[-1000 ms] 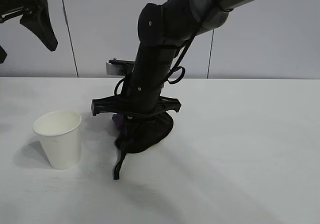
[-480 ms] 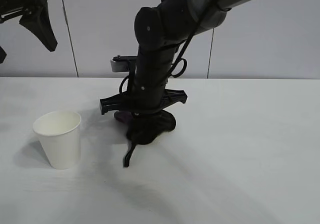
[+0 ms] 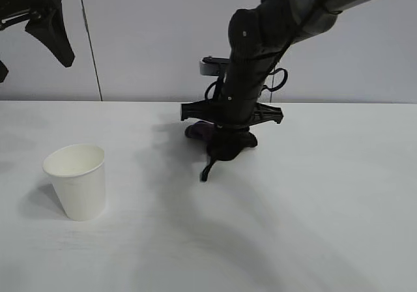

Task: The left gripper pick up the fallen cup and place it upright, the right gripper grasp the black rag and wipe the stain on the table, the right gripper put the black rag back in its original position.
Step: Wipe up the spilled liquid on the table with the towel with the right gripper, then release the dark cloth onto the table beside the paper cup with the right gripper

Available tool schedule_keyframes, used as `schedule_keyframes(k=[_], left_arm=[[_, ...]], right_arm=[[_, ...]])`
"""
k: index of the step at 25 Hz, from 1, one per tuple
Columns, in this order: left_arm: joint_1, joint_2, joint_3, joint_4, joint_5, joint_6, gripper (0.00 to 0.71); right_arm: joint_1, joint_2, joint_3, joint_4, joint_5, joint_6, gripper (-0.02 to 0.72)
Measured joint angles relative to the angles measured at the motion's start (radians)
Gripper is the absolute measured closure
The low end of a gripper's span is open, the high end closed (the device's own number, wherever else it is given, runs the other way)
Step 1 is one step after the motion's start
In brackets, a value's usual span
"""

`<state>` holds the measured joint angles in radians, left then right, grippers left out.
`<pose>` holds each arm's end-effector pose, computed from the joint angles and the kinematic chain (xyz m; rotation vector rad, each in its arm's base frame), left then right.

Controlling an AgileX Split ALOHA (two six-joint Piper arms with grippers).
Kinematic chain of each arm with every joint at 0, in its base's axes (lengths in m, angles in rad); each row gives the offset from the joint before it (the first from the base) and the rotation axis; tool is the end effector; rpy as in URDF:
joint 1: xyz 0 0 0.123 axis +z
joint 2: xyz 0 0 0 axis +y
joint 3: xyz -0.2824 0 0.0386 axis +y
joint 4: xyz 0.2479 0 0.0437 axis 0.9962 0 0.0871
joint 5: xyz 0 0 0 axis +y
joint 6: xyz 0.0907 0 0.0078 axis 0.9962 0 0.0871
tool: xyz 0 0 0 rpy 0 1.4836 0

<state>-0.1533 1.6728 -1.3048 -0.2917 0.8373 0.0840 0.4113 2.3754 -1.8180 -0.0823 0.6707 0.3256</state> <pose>0.3475 -0.0734 0.2724 0.1220 2.6745 -0.3729 0.4617 0.1963 0.1143 -0.1886 2.7082 0.1308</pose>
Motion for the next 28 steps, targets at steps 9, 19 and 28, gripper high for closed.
schedule_keyframes(k=[9,19,28], left_arm=[[0.000,0.000,0.000,0.000,0.000,0.000,0.017],[0.000,0.000,0.000,0.000,0.000,0.000,0.017],[0.000,0.000,0.000,0.000,0.000,0.000,0.017]], right_arm=[[0.066,0.000,-0.002,0.136,0.043,-0.146,0.678],[0.110,-0.079,0.029,0.156,0.224,-0.166,0.679],[0.023,-0.315,0.269,0.082,0.231,-0.166,0.680]])
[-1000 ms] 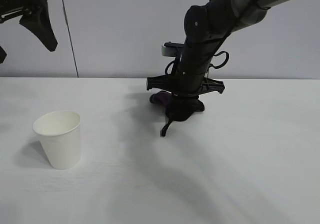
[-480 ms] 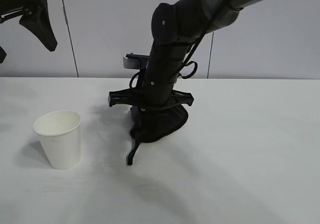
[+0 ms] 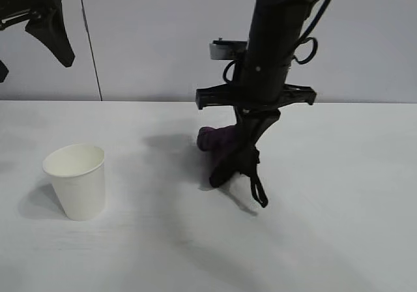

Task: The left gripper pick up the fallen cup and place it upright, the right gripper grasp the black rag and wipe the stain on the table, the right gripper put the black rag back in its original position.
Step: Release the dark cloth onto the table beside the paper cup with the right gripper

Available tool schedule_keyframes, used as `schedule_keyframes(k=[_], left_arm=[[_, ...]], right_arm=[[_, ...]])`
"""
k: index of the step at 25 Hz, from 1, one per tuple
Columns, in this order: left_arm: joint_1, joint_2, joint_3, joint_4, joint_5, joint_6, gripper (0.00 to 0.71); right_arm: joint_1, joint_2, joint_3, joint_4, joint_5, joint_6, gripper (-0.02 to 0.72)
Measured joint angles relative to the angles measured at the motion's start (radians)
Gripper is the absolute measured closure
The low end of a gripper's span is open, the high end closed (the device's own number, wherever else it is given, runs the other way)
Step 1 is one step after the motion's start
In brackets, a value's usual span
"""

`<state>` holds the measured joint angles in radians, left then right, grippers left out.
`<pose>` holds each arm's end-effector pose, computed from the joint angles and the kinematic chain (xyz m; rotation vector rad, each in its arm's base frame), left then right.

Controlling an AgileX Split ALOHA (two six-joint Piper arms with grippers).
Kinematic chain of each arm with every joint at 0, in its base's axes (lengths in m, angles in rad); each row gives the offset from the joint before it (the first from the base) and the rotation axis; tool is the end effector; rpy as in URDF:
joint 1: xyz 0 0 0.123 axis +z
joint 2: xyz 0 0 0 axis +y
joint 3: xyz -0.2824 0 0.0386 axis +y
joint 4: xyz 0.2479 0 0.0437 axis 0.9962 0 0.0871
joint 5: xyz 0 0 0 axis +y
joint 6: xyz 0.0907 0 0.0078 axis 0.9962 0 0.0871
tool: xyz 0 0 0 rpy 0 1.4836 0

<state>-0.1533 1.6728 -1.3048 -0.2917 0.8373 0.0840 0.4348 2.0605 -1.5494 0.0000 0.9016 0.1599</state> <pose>0.3475 -0.0734 0.2724 0.1220 2.6745 -0.3729 0.3868 0.1796 0.1826 -0.3981 2.8778 0.1049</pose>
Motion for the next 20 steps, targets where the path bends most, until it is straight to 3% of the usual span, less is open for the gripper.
schedule_keyframes(k=[4,7,13,15,20], left_arm=[[0.000,0.000,0.000,0.000,0.000,0.000,0.017],[0.000,0.000,0.000,0.000,0.002,0.000,0.017],[0.000,0.000,0.000,0.000,0.022,0.000,0.017],[0.000,0.000,0.000,0.000,0.024,0.000,0.017],[0.000,0.000,0.000,0.000,0.030,0.000,0.017]], right_arm=[[-0.002,-0.124,0.178,-0.011,-0.068,0.005,0.680],[-0.002,-0.203,0.271,-0.034,-0.116,0.050,0.680],[-0.002,-0.274,0.331,-0.081,-0.115,0.114,0.668],[-0.002,-0.276,0.332,-0.081,-0.116,0.128,0.604],[-0.002,-0.284,0.332,-0.069,-0.116,0.134,0.197]])
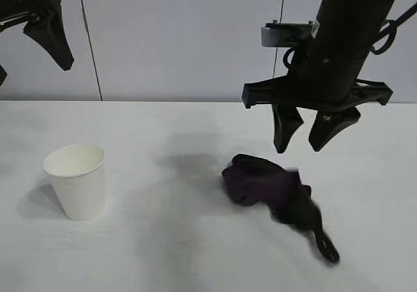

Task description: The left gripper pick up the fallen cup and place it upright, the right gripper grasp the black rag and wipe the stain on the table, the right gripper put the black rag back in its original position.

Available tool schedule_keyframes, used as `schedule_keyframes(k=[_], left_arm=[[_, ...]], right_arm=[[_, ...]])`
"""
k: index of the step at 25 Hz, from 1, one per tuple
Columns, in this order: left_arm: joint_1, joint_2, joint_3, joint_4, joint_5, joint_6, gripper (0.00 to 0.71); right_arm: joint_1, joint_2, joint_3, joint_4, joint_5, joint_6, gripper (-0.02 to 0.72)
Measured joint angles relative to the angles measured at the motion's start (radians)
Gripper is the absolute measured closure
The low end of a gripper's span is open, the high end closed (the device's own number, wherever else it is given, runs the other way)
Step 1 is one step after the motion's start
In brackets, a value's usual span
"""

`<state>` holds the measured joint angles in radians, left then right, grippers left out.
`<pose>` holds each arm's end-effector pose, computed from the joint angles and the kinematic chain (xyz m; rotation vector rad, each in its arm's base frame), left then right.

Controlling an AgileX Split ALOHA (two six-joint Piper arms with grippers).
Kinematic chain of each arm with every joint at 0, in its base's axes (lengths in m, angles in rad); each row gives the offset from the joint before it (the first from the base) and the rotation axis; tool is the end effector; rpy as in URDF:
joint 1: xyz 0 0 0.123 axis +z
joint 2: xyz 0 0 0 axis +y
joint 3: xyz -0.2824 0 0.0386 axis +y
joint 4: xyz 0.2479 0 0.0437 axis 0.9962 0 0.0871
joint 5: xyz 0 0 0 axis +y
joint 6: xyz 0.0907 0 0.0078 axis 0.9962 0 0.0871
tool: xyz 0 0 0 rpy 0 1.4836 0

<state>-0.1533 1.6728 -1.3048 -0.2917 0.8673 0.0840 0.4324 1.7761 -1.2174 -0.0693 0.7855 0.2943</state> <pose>0.3450 -0.0735 0.2713 0.1293 2.7035 -0.3773 0.3258 0.1455 0.2108 -0.2532 2.8159 0.0839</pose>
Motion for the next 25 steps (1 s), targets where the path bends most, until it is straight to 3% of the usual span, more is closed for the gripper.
schedule_keyframes(k=[3,6,10,12,25], left_arm=[[0.000,0.000,0.000,0.000,0.000,0.000,0.017],[0.000,0.000,0.000,-0.002,0.002,0.000,0.017],[0.000,0.000,0.000,-0.045,0.009,0.000,0.017],[0.000,0.000,0.000,-0.072,0.009,0.000,0.017],[0.000,0.000,0.000,-0.105,0.008,0.000,0.017]], right_arm=[[-0.002,-0.029,0.000,0.031,-0.001,0.000,0.123],[-0.032,-0.074,0.000,0.115,-0.012,-0.014,0.106],[-0.106,-0.129,0.000,0.243,-0.019,-0.095,0.104],[-0.133,-0.145,0.000,0.278,-0.019,-0.134,0.104],[-0.149,-0.150,0.000,0.293,-0.041,-0.158,0.103]])
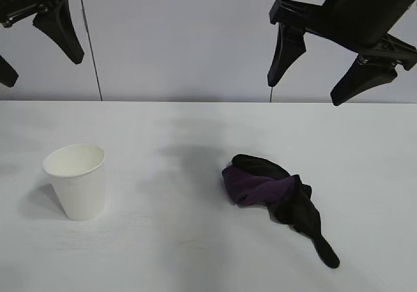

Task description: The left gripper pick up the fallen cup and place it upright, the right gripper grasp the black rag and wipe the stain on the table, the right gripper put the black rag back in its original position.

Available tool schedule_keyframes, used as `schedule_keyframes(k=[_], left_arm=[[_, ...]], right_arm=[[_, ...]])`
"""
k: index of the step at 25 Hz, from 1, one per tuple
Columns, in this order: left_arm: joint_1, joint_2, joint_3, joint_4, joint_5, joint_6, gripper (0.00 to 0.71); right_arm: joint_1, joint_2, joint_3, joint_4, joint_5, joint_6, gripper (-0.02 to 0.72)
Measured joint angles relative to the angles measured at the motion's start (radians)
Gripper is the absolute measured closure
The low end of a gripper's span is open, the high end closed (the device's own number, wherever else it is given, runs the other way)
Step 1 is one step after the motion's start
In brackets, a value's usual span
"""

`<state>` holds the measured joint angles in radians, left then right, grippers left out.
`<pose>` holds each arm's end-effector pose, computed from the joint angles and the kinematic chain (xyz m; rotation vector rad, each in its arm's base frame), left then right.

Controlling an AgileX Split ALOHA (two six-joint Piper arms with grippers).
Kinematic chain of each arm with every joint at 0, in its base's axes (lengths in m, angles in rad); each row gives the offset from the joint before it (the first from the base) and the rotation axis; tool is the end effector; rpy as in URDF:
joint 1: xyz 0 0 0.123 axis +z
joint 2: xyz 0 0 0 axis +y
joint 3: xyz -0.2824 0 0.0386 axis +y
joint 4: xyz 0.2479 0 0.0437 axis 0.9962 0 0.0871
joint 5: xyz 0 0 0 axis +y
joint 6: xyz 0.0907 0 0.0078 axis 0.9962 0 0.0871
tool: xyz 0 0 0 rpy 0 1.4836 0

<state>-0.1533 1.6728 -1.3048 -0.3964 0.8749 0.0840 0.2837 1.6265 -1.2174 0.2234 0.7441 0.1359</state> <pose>0.3440 -0.0805 0.2734 0.0612 2.6995 -0.5065 0.3259 0.1093 0.2660 -0.0294 2.6620 0.3954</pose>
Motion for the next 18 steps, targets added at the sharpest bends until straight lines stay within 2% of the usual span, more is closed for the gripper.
schedule_keyframes(k=[4,12,18], left_arm=[[-0.005,0.002,0.000,-0.086,0.006,0.005,0.017],[-0.096,0.006,0.000,-0.117,-0.009,0.020,0.017],[-0.100,0.006,0.000,-0.119,-0.016,0.019,0.017]], right_arm=[[0.000,0.000,0.000,0.001,-0.008,0.000,0.103],[0.000,0.000,0.000,0.003,-0.012,0.000,0.103],[0.000,0.000,0.000,0.005,-0.015,0.000,0.103]])
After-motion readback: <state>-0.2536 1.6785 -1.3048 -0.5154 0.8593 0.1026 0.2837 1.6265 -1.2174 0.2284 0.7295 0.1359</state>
